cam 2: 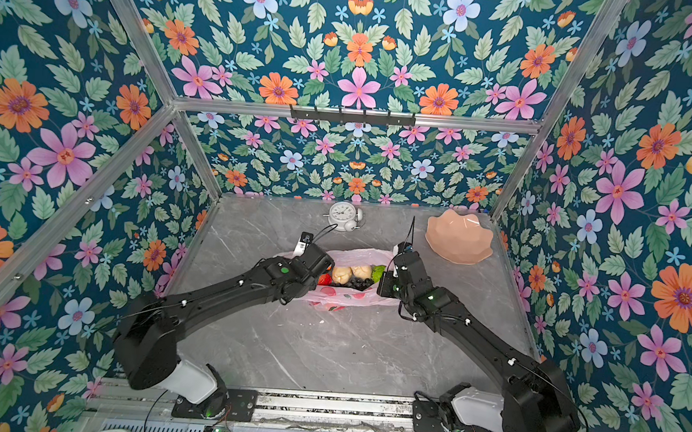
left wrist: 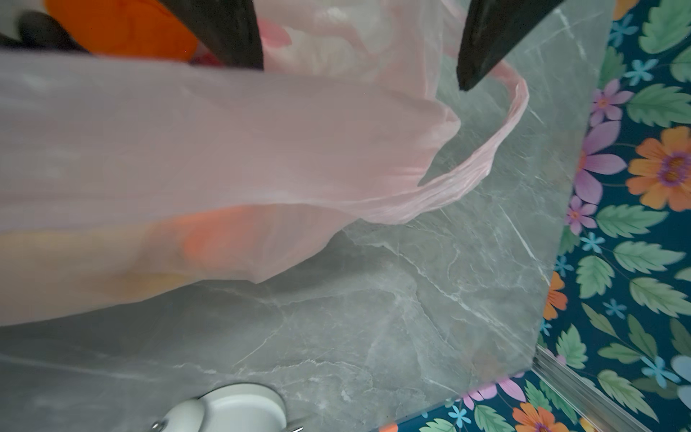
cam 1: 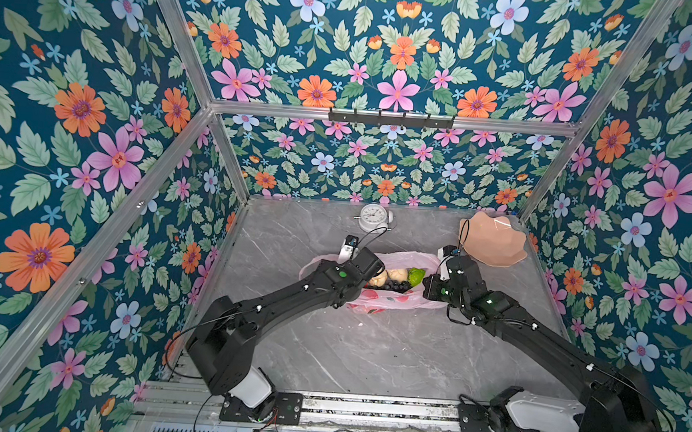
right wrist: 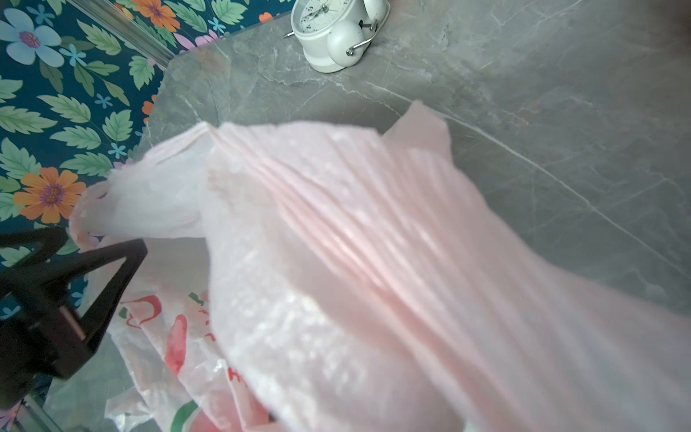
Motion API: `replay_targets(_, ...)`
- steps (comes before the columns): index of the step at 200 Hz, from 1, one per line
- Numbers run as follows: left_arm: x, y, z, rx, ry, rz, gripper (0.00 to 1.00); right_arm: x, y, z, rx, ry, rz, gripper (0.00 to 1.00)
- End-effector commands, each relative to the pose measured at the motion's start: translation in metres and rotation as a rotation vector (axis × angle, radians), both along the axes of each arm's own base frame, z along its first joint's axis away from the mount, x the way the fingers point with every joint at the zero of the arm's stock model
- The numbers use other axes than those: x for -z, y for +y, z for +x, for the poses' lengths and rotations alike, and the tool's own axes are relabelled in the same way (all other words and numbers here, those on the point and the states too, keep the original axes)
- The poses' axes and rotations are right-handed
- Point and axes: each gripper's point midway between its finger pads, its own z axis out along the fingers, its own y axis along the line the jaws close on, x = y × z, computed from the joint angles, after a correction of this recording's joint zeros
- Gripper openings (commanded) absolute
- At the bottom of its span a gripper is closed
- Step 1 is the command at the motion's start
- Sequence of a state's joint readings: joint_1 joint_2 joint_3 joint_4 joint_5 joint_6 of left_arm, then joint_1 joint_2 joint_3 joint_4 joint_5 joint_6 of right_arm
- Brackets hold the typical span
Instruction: Take the fake fruits out of the plastic bag
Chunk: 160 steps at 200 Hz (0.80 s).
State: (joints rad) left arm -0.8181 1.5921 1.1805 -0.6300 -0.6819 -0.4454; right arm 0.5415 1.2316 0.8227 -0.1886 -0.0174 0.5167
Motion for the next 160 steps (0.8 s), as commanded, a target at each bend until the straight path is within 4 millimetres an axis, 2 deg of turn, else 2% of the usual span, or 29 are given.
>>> replay_targets(1,-0.005,0.008,0.015,0.015,-0.036,0.193,0.86,-0.003,0.000,-0.001,-0.016,-0.016,-0.019,0.00)
replay_targets(20,-0.003,0.005,0.037,0.003,-0.066,0.206,0.84,0.001,0.002,-0.003,-0.039,-0.004,-0.027,0.00)
replay_targets(36,-0.005,0.011,0.062,-0.040,-0.079,0.193,0.72,0.006,0.001,-0.004,-0.049,0.003,-0.043,0.00)
replay_targets(49,0.002,0.010,0.083,-0.034,-0.066,0.133,0.62,0.010,-0.001,-0.005,-0.050,0.008,-0.057,0.00)
replay_targets(58,0.012,0.008,0.098,-0.017,-0.031,0.052,0.48,0.015,-0.002,-0.004,-0.049,0.013,-0.067,0.00)
replay_targets(73,0.031,0.015,0.120,-0.034,0.031,-0.102,0.14,0.018,-0.003,-0.003,-0.057,0.023,-0.055,0.00)
replay_targets(87,0.049,0.024,0.135,-0.078,0.092,-0.216,0.00,0.020,-0.003,0.000,-0.064,0.030,-0.015,0.00)
replay_targets(103,0.070,0.029,0.143,-0.110,0.185,-0.295,0.00,0.023,-0.003,0.001,-0.070,0.040,0.023,0.00)
replay_targets(123,0.087,0.030,0.144,-0.132,0.277,-0.327,0.00,0.024,-0.003,0.000,-0.078,0.038,0.039,0.00)
replay_targets(146,0.080,0.014,0.139,-0.056,0.294,-0.330,0.00,0.022,0.002,0.000,-0.097,0.037,0.062,0.00)
replay_targets(160,0.067,0.005,0.131,-0.014,0.273,-0.338,0.18,0.020,0.005,0.000,-0.102,0.036,0.080,0.00)
